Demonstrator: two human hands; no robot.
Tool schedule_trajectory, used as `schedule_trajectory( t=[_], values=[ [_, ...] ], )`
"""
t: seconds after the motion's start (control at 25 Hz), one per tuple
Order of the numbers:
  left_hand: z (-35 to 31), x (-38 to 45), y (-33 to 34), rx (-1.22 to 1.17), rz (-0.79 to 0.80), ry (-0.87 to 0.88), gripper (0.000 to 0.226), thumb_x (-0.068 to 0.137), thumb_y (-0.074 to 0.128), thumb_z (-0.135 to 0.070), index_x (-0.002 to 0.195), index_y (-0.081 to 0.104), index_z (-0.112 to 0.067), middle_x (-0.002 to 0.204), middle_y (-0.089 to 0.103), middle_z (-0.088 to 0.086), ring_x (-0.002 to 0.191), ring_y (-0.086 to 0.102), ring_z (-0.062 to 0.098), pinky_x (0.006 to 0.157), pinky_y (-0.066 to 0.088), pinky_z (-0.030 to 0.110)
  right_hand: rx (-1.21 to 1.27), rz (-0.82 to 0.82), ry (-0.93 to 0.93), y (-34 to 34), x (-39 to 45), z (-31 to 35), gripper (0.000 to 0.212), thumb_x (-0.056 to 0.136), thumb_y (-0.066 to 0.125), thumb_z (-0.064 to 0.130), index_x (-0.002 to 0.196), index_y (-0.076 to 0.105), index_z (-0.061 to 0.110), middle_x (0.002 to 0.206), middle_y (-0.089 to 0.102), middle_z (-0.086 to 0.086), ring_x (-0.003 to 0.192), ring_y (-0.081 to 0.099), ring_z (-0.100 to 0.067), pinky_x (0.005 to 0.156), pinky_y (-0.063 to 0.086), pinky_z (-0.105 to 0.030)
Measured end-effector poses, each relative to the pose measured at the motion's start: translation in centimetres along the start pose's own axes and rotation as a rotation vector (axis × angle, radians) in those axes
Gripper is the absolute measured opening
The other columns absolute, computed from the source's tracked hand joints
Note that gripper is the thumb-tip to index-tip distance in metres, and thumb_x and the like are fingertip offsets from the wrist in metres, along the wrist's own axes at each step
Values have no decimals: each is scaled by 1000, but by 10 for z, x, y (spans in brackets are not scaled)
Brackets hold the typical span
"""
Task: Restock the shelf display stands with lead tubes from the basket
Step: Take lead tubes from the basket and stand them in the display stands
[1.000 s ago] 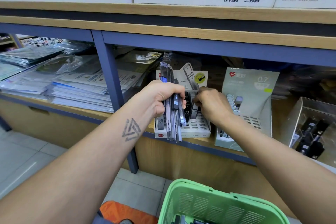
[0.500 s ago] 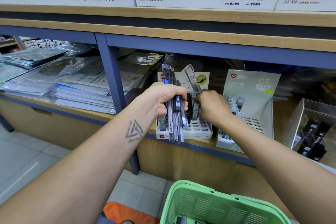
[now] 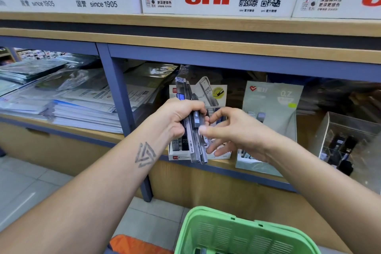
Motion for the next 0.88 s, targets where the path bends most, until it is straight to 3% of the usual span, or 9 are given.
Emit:
schedule_trajectory(
  t=[0.08, 0.16, 0.24, 0.4, 0.52, 0.68, 0.8, 0.88],
  values=[
    [3, 0, 4, -1, -15, 5, 11, 81, 64, 15, 83, 62, 4, 66, 64, 22, 56, 66, 30, 57, 61, 42, -39, -48, -13, 1, -3, -2, 37, 84, 80, 8, 110, 54, 4, 82, 74, -19, 70, 75, -33, 63, 61, -35],
    [6, 2, 8, 7, -18, 9, 20, 80, 73, 10, 97, 67, 4, 72, 70, 21, 60, 70, 31, 57, 60, 45, -45, -116, -45, -2, -1, -2, 20, 88, 69, -3, 105, 59, 1, 88, 73, -26, 66, 74, -31, 63, 61, -33],
    [6, 2, 9, 4, -22, 18, 18, 81, 76, 5, 96, 68, 2, 67, 71, 17, 53, 69, 27, 47, 57, 38, -92, -184, -64, -10, 2, -3, 13, 90, 59, -3, 99, 66, 0, 88, 73, -26, 62, 73, -28, 60, 58, -30],
    [5, 6, 12, 41, 5, 8, 10, 82, 75, 5, 88, 68, 1, 58, 65, 11, 46, 60, 17, 42, 52, 25, -22, -314, -32, -32, 8, -13, 25, 93, 51, -5, 107, 72, 0, 80, 70, -20, 58, 65, -17, 53, 51, -20],
    [4, 7, 9, 73, -30, -2, 13, 82, 68, 11, 77, 63, 1, 56, 62, 14, 45, 60, 20, 40, 49, 23, -8, -368, -25, -46, 9, -16, 26, 97, 53, -5, 118, 68, 0, 82, 71, -16, 61, 62, -16, 54, 51, -21],
    [1, 8, 5, 55, -56, -15, 14, 83, 63, 11, 75, 60, 0, 60, 61, 15, 45, 60, 19, 39, 48, 22, -232, -514, -161, -69, 2, -6, 14, 95, 67, 9, 107, 74, 8, 91, 75, -10, 74, 67, -16, 74, 55, -26],
    [-1, 7, 9, 55, -42, -9, 18, 83, 63, 10, 71, 58, -3, 60, 61, 13, 45, 60, 18, 39, 48, 22, -144, -549, -255, -93, -4, -6, 16, 88, 75, 8, 104, 76, 13, 93, 75, -8, 81, 69, -16, 82, 56, -34],
    [-1, 4, 16, 64, -26, -19, 22, 84, 62, 10, 68, 56, -4, 57, 60, 11, 45, 60, 17, 39, 48, 21, -34, -524, -277, -106, -10, -10, 18, 84, 78, 5, 100, 73, 8, 83, 74, -12, 73, 69, -18, 75, 57, -31]
  ],
)
Point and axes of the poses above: each hand's wrist, its own x-axis towards the middle knuckle, its own y-axis out of the palm, z = x × y, the point moved 2 cm from there along x, towards the middle knuckle
